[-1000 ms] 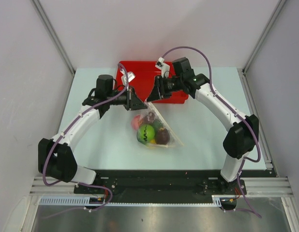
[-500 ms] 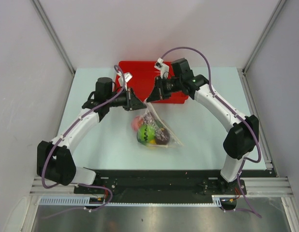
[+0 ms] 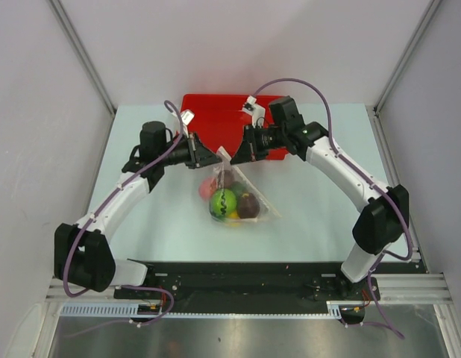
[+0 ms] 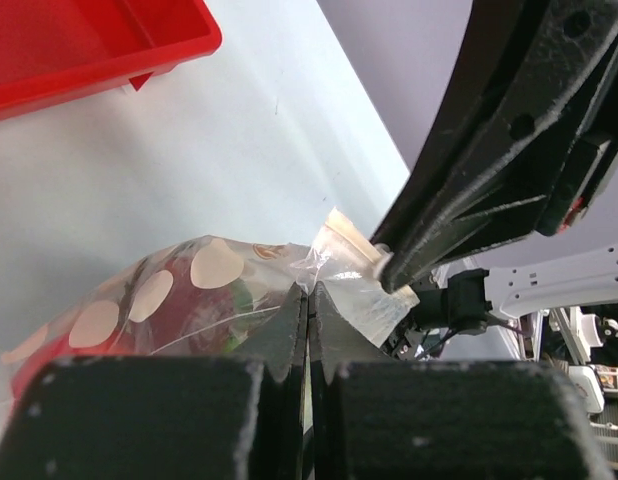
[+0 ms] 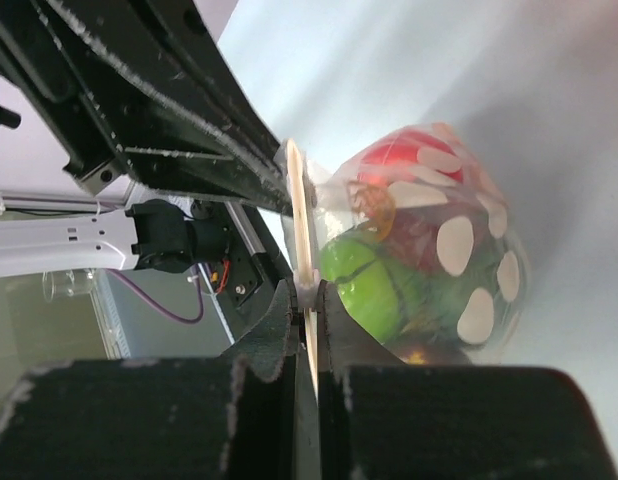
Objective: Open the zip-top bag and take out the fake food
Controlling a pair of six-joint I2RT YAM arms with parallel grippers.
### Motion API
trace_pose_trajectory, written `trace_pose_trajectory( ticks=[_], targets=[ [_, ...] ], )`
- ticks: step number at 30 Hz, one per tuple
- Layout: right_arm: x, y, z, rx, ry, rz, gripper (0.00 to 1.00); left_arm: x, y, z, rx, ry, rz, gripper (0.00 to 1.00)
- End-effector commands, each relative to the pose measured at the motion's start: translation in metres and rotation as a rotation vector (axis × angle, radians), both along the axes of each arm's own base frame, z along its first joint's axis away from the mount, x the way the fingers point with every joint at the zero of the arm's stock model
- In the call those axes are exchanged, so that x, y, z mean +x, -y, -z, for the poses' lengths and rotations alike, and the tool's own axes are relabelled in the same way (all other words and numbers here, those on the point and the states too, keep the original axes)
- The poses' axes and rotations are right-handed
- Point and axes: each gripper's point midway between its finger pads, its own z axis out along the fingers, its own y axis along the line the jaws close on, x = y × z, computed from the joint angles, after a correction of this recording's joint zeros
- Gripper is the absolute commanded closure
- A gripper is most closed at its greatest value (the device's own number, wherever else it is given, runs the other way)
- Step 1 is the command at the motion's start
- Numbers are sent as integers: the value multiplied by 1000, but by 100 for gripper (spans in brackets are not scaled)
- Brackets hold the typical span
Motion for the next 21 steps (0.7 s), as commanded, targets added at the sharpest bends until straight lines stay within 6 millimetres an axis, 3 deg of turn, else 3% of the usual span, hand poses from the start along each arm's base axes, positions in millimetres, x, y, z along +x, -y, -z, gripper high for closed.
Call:
trace_pose_trajectory(
  ticks=[1, 7, 8, 12, 14, 15, 19, 20, 21],
  targets=[
    [-23, 11, -16, 7, 31, -29, 100, 11, -10, -30, -24, 118, -62, 100],
    [-49, 40, 1, -63, 36, -1, 100, 29, -33, -34, -6, 99, -206, 100],
    [-54, 47, 17, -96, 5, 12, 100, 31, -37, -34, 1, 92, -229, 100],
    [-73, 67, 36, -138, -31, 58, 100, 42, -57, -33, 11, 74, -326, 100],
    [-81, 77, 40, -155, -28, 90, 100, 46, -61, -34, 11, 71, -350, 100],
    [-88, 82, 54, -178, -58, 97, 100, 47, -62, -33, 14, 68, -359, 100],
    [-105, 96, 63, -194, -89, 132, 100, 48, -57, -28, 7, 48, -328, 100],
    [-111, 95, 63, -183, -98, 118, 97, 48, -55, -24, 3, 38, -315, 100],
    [-114, 95, 60, -168, -94, 110, 88, 46, -53, -24, -3, 39, -299, 100]
  ],
)
